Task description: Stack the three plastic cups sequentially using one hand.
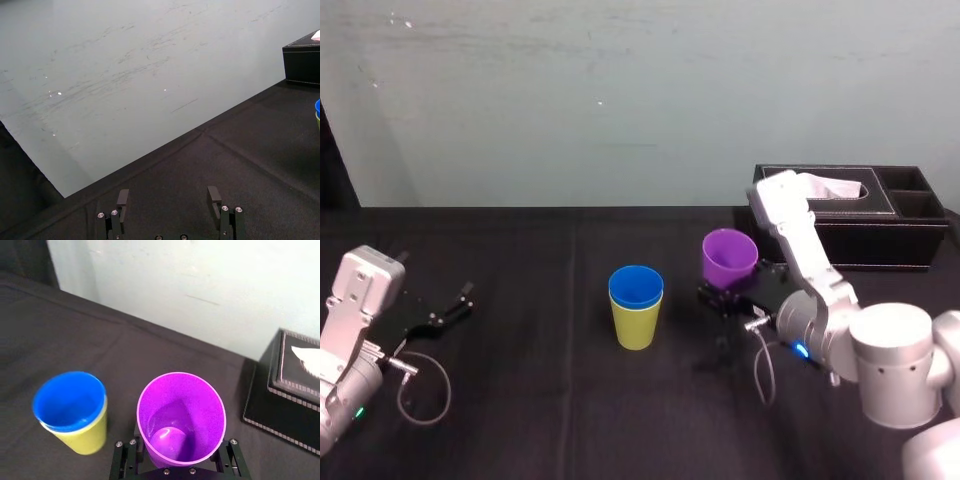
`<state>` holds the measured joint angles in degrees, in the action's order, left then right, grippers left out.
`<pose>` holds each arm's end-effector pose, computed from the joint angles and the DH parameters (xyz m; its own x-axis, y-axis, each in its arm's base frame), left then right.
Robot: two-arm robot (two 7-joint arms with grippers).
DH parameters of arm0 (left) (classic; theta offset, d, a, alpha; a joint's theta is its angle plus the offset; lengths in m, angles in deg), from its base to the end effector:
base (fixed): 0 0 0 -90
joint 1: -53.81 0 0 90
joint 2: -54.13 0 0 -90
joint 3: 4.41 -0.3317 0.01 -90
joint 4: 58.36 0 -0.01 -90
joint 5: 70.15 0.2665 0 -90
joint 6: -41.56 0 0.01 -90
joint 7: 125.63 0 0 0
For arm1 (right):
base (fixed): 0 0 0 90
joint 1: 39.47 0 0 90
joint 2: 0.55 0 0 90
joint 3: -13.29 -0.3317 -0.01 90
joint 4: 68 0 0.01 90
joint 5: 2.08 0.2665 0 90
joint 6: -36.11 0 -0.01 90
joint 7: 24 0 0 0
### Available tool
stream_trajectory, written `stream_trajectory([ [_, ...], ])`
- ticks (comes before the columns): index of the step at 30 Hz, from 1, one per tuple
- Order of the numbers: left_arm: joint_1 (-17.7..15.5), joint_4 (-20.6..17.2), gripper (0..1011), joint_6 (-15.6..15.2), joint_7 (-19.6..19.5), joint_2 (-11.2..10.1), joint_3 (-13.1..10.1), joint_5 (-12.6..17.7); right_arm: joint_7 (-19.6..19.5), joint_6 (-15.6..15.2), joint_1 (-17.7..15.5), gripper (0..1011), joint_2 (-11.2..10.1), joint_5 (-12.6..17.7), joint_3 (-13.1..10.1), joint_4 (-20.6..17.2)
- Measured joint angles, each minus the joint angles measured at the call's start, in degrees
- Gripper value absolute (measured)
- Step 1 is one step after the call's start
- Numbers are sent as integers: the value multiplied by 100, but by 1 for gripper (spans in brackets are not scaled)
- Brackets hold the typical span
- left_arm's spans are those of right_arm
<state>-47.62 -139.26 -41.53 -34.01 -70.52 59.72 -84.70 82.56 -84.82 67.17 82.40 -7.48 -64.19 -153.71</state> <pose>0.3249 0.1176 -0.3278 0.2924 0.8802 0.3737 -0.9552 0.2874 0.0703 0.3715 0.0154 -0.2773 0.4148 -0.8954 0.1620 0.8596 0.3272 -0.3925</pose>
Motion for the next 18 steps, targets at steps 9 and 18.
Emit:
stream_trajectory([
  [9,0,0,1000,0,0,0,0,0,482,-595,333,704,-158,152,175,-408],
  [18,0,0,1000,0,0,0,0,0,721,-834,650,704,-172,297,452,-436],
])
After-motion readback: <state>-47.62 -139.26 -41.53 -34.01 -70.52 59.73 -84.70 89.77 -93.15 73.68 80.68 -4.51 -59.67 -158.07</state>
